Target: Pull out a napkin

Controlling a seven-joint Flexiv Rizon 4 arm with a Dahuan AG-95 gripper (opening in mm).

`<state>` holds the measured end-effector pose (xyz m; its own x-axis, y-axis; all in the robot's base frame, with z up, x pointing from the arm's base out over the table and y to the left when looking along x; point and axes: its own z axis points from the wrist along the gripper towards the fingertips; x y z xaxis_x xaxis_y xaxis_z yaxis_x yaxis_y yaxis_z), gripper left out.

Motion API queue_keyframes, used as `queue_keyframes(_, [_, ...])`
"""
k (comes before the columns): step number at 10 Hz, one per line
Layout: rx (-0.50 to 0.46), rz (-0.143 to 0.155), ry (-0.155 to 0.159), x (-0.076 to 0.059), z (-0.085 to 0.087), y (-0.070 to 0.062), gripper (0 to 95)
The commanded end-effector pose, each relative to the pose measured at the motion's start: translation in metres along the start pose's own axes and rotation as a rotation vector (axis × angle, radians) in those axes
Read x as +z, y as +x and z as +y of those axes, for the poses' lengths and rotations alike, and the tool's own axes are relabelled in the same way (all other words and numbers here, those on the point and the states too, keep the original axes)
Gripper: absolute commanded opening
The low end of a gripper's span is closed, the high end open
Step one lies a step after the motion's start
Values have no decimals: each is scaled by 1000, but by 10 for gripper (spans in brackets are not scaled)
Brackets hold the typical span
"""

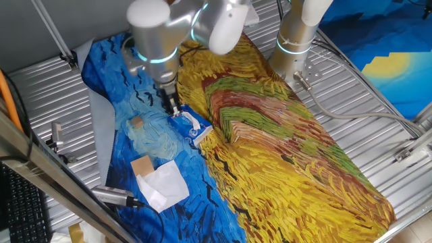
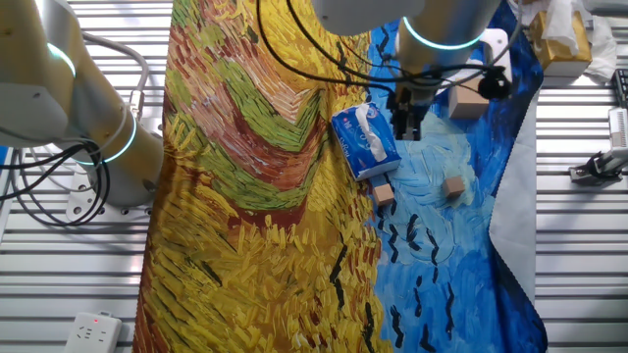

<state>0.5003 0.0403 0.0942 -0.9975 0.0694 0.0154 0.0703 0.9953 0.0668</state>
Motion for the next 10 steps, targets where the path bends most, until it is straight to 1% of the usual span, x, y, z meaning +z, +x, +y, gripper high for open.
queue_keyframes(1, [-5,10,-2,4,2,-5,0])
queue_keyframes(8, [-2,1,0,4,2,-5,0])
queue_keyframes(10, [6,-11,5,4,2,-5,0])
